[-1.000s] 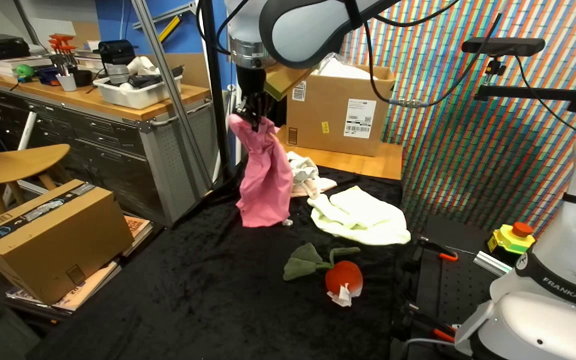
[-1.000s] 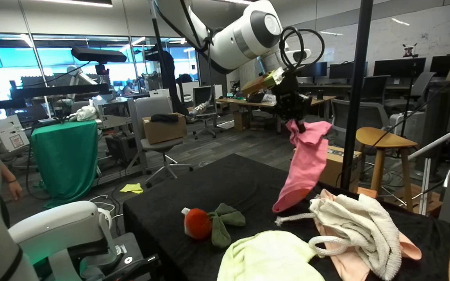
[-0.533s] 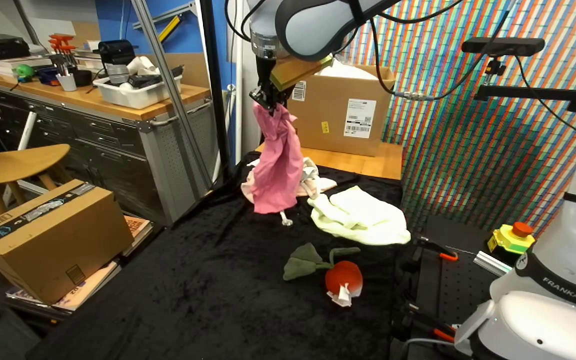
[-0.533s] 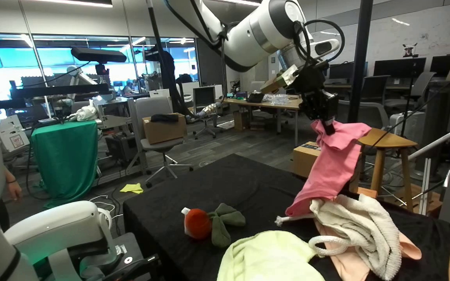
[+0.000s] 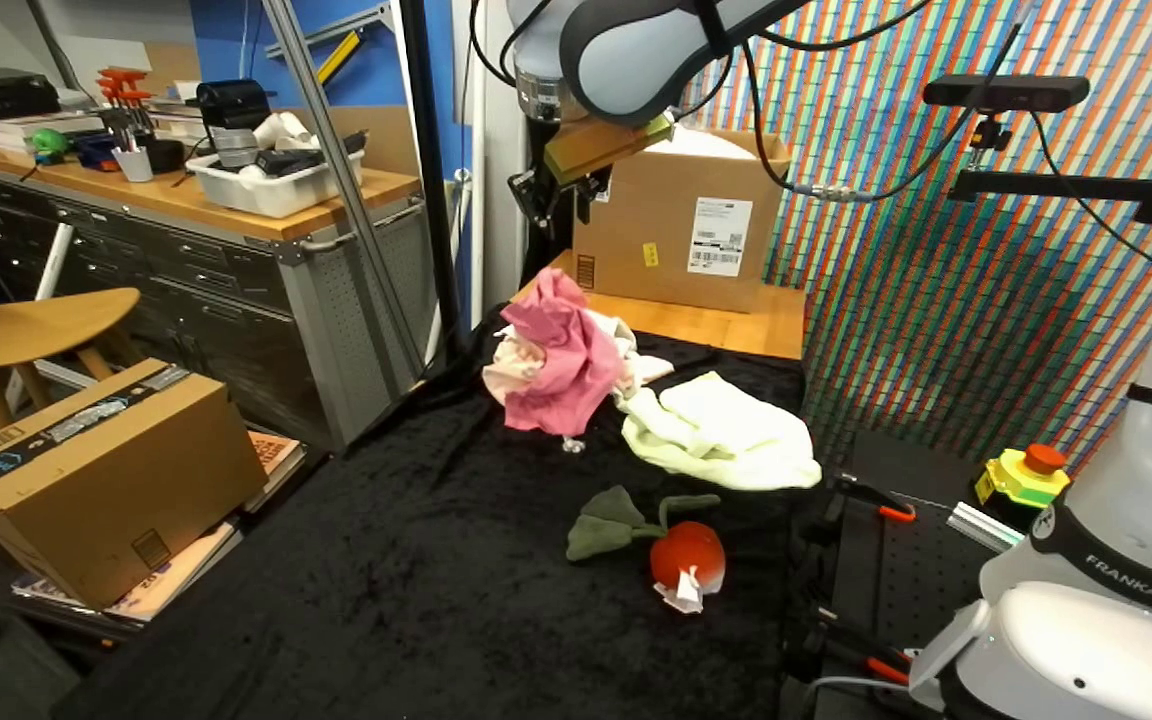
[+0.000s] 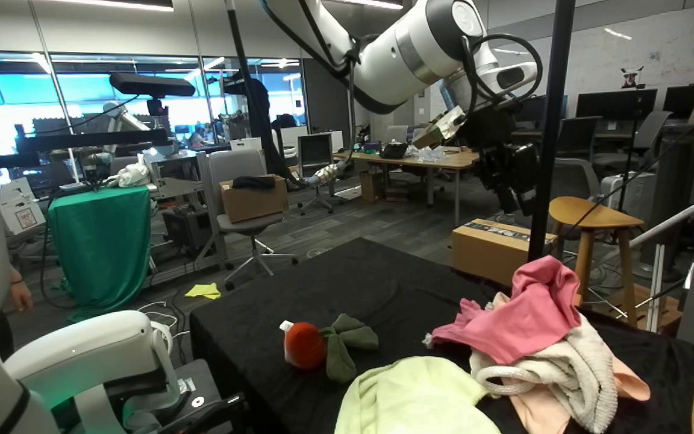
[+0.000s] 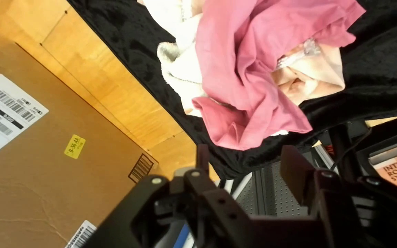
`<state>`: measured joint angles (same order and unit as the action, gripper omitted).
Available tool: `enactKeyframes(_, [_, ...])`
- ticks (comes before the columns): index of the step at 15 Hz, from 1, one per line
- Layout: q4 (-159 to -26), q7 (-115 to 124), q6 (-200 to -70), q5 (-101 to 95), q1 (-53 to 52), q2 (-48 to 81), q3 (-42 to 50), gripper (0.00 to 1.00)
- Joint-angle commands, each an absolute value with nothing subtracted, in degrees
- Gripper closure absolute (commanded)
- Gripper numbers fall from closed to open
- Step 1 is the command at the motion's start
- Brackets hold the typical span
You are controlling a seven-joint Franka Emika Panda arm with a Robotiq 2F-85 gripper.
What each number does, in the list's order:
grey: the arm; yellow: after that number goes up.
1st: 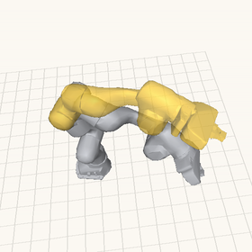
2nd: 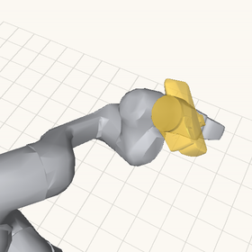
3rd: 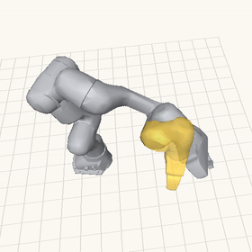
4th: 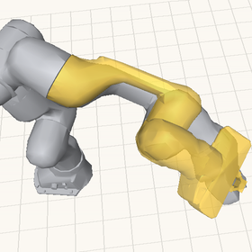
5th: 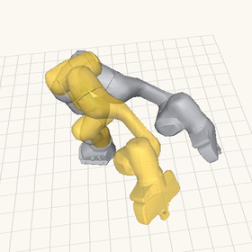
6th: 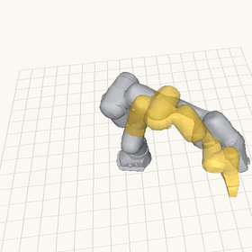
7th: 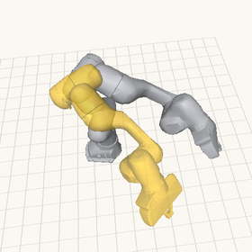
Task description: Pile up all the objects on the table
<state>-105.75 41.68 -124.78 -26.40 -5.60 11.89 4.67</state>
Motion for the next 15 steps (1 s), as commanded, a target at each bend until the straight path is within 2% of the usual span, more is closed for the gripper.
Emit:
enactKeyframes(1, [-107.0,43.0,-123.5,-26.7,-5.2,10.9,4.5,0.11])
enactKeyframes(3, [-109.4,39.8,-123.0,-24.1,-4.7,9.7,3.8,0.00])
enactKeyframes(15, [-133.0,20.7,-125.6,-8.1,-2.8,0.6,1.9,0.00])
